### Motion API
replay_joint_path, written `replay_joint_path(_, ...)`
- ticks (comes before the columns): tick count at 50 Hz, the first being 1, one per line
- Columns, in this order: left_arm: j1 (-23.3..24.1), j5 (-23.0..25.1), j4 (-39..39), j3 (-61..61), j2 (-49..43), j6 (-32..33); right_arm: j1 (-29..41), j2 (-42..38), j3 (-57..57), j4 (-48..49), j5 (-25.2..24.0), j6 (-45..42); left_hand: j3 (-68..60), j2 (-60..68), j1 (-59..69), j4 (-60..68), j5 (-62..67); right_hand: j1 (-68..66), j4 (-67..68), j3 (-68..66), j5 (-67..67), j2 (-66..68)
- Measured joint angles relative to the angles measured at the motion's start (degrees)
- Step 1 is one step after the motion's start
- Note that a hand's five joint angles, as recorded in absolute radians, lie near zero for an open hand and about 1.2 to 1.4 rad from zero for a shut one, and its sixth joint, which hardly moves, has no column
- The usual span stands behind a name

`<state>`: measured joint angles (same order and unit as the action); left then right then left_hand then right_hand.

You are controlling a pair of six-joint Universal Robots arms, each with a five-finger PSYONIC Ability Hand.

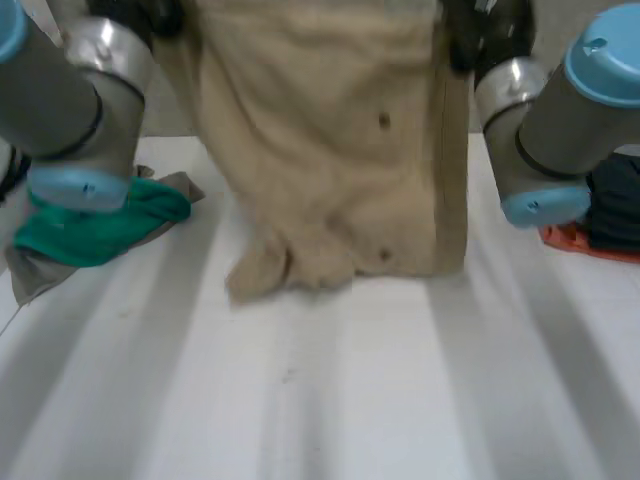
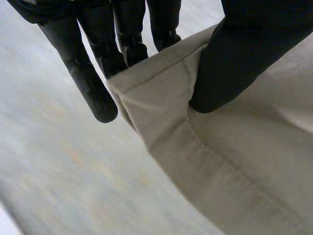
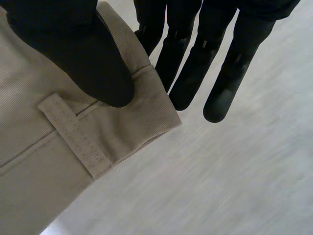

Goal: Fold the laundry.

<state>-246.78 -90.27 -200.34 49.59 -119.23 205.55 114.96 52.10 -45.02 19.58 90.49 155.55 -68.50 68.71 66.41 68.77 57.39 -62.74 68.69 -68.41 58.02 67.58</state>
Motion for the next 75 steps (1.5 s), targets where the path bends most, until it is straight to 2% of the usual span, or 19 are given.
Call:
replay_joint_path(4, -0.12, -0.24, -10.51, -1.15, 3.08, -4.38, -0.57, 1.76, 1.43, 15.13, -0.65, 3.48, 0.0, 0.0, 0.0, 0.0, 0.0, 0.0, 0.0, 0.0, 0.0, 0.0)
replay_joint_path(8, 0.02, 0.65, -13.81, 0.83, 6.66, -7.48, -0.91, 3.11, 2.43, 19.31, -3.25, 6.28, 0.0, 0.0, 0.0, 0.0, 0.0, 0.0, 0.0, 0.0, 0.14, 0.0)
replay_joint_path(13, 0.25, 1.24, -12.67, 5.51, 10.05, -8.35, -1.23, 3.25, 3.13, 16.95, -6.16, 7.67, 0.0, 0.01, 0.0, 0.01, 0.0, -0.66, 0.0, 0.0, 0.14, 0.0)
replay_joint_path(19, 1.23, 2.2, -8.69, 20.0, 12.34, -7.34, -2.16, 0.6, -1.93, 9.59, -7.92, 7.34, -0.11, 0.02, 0.0, 0.14, 0.0, -0.66, 0.0, 0.0, 0.14, 0.0)
replay_joint_path(24, 2.87, 2.77, -8.12, 34.62, 9.17, -4.14, -2.56, -3.36, -12.4, 7.47, -10.05, 4.55, -0.16, 0.04, 0.0, 0.19, 0.0, -0.66, 0.01, -0.24, 0.14, 0.0)
replay_joint_path(31, 4.95, 0.47, -6.96, 44.12, 4.84, 1.24, -2.4, -7.43, -22.29, 4.69, -11.54, -2.84, -0.16, 0.08, 0.0, 0.2, 0.0, -0.66, 0.02, -0.33, 0.14, 0.22)
replay_joint_path(38, 8.24, -1.91, 2.82, 48.94, 9.78, 4.45, -2.18, -2.79, -29.67, -7.28, -11.79, -9.57, -0.16, 0.09, 0.0, 0.2, 0.0, -0.66, 0.03, -0.33, 0.14, 0.22)
replay_joint_path(48, 11.17, -1.31, 30.73, 53.62, 21.65, 4.9, -4.71, 11.62, -41.67, -33.9, -10.99, -25.2, -0.16, 0.09, 0.0, 0.2, 0.15, -0.66, 0.03, -0.33, 0.14, 0.22)
replay_joint_path(53, 12.64, 0.22, 41.37, 54.52, 24.08, 5.13, -6.87, 17.29, -48.23, -42.64, -11.57, -33.38, 1.02, -1.56, -0.88, -1.05, -0.69, -0.66, 0.03, -0.33, 0.14, 0.22)
replay_joint_path(55, 13.07, 1.12, 43.92, 54.5, 24.69, 5.26, -7.37, 18.86, -50.2, -43.94, -12.23, -35.3, 13.28, -13.53, -13.68, -13.6, -12.45, -0.66, 0.03, -0.33, 0.14, 0.22)
replay_joint_path(56, 13.22, 1.82, 44.96, 54.26, 25.01, 5.41, -7.62, 20.03, -51.85, -44.16, -13.08, -36.37, 30.01, -30.62, -31.99, -29.45, -28.19, -0.66, 0.03, -0.33, 0.14, 0.22)
replay_joint_path(59, 12.83, 2.77, 44.75, 53.38, 25.31, 5.85, -7.61, 20.97, -53.66, -42.66, -14.46, -36.32, 51.38, -52.0, -53.55, -51.81, -49.8, -0.66, 0.03, -0.33, 0.14, 0.22)
replay_joint_path(62, 11.54, 3.56, 42.08, 51.87, 25.21, 6.58, -7.34, 20.87, -54.69, -39.41, -15.57, -34.46, 56.23, -56.73, -55.57, -57.08, -54.44, -0.66, 0.03, -0.33, 0.15, 0.22)
replay_joint_path(68, 6.61, 8.04, 32.06, 46.56, 21.76, 8.35, -6.84, 19.19, -55.27, -33.23, -16.04, -29.4, 56.23, -56.76, -55.35, -57.07, -54.44, -0.66, 0.03, -0.33, 0.36, 0.22)
replay_joint_path(71, 3.57, 13.08, 27.42, 41.86, 17.1, 8.97, -6.46, 18.2, -55.6, -30.71, -15.94, -27.24, 47.38, -47.06, -43.91, -47.45, -45.91, -0.66, 0.03, -0.33, 0.6, 0.22)
replay_joint_path(75, 0.55, 20.1, 25.18, 33.78, 9.25, 9.22, -5.89, 17.04, -55.96, -28.37, -15.8, -25.72, 34.91, -35.09, -31.21, -34.97, -33.66, -0.66, 0.03, -0.33, 0.64, 0.22)
